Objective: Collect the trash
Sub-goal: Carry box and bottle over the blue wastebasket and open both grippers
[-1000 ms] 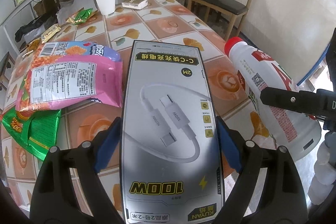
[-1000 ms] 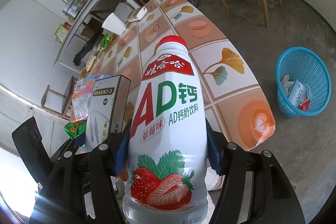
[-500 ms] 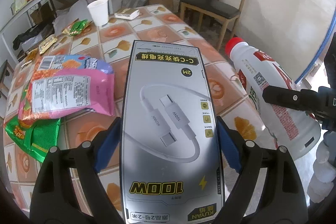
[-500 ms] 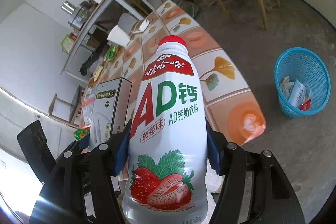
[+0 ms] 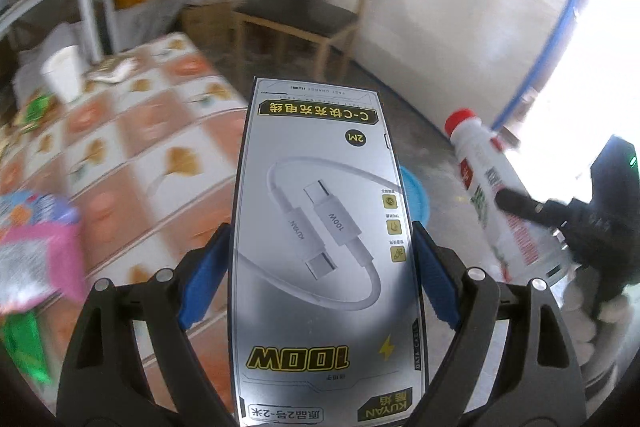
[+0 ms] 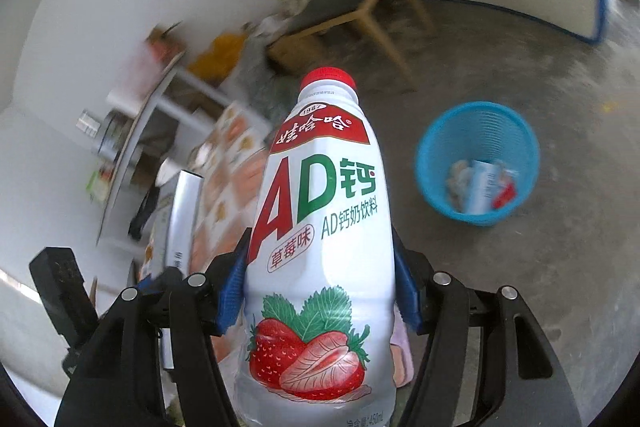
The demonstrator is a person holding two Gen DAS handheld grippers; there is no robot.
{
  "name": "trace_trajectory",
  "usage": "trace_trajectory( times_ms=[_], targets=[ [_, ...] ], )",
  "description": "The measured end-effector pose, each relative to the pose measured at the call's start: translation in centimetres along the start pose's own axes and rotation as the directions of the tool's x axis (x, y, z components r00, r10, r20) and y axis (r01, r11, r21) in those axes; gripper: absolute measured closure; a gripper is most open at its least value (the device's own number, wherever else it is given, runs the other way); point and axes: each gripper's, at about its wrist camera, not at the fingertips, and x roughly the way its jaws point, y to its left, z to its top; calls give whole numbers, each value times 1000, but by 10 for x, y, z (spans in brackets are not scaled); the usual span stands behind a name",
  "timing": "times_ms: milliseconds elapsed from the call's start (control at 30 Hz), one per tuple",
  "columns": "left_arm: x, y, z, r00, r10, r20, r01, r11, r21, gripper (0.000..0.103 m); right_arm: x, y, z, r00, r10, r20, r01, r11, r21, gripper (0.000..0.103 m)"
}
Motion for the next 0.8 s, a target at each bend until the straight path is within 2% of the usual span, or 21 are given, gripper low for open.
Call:
trace_trajectory(
  times_ms=[133,367,533,667,733,800],
  targets=[
    [39,-29,19,994,-78,-78,80,996,33,21,-6,-39,2,999,-34,15,32,995,92,42],
    [113,-67,43,975,-102,-195,116,992,60,19,16,-94,12,1000,-24,-15,27,974,225,42],
    [179,-92,70,955,-96,-280,117,992,57,16,56,-130,45,1000,-21,-18,26,954,299,41],
    [219,-103,87,949,-113,-294,125,992,21,15,96,-168,76,999,-42,-7,41,936,348,29],
    [228,-102,91,949,-108,-298,118,993,17,15,110,-184,80,997,-77,-23,80,922,380,29],
    [225,-97,90,948,-143,-286,146,989,-9,15,114,-193,76,996,-81,-26,85,911,404,29]
  ],
)
